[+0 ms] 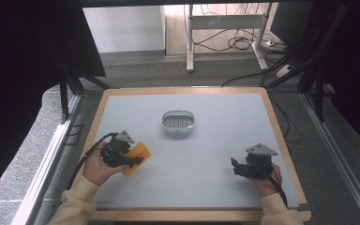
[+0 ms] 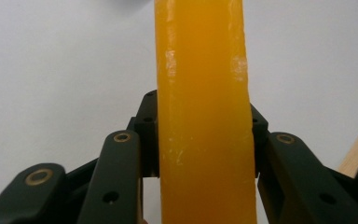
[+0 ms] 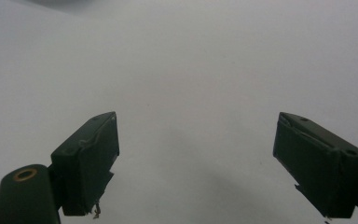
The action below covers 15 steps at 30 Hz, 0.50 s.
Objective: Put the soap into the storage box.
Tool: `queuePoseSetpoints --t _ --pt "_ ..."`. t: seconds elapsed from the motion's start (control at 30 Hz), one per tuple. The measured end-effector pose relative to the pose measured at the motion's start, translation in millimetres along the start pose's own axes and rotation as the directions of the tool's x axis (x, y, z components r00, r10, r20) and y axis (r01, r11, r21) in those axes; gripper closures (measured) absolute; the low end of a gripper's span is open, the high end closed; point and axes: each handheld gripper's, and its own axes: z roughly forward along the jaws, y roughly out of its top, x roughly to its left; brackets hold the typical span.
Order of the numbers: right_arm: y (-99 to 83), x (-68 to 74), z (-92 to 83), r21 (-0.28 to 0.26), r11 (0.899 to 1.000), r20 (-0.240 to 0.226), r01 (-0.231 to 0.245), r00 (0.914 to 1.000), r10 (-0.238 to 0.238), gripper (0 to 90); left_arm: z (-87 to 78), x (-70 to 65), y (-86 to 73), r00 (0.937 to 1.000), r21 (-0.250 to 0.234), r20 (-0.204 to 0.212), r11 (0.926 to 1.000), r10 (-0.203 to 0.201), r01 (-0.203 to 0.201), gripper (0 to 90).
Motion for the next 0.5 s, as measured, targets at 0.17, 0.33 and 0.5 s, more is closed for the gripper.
queuePoseSetpoints --t 0.17,0.33,0.5 --pt "0.1 1.3 -1.1 -0.01 1.0 -0.002 0.013 0.9999 -0.013 15.1 -0.2 1.0 8.1 0.9999 -0.012 -0.009 0.9999 0.004 -0.005 62.1" --pt "0.5 2.1 1.0 -0.01 1.0 -0.013 0.024 0.9996 -0.024 15.2 -2.4 3.9 14.5 0.9998 -0.02 -0.017 0.9998 0.006 -0.006 62.2" --pt "1.0 2.7 1.8 -0.009 1.0 -0.019 0.023 0.9995 -0.024 15.2 -6.1 6.6 17.1 0.9999 -0.037 -0.016 0.9993 0.001 -0.002 62.1"
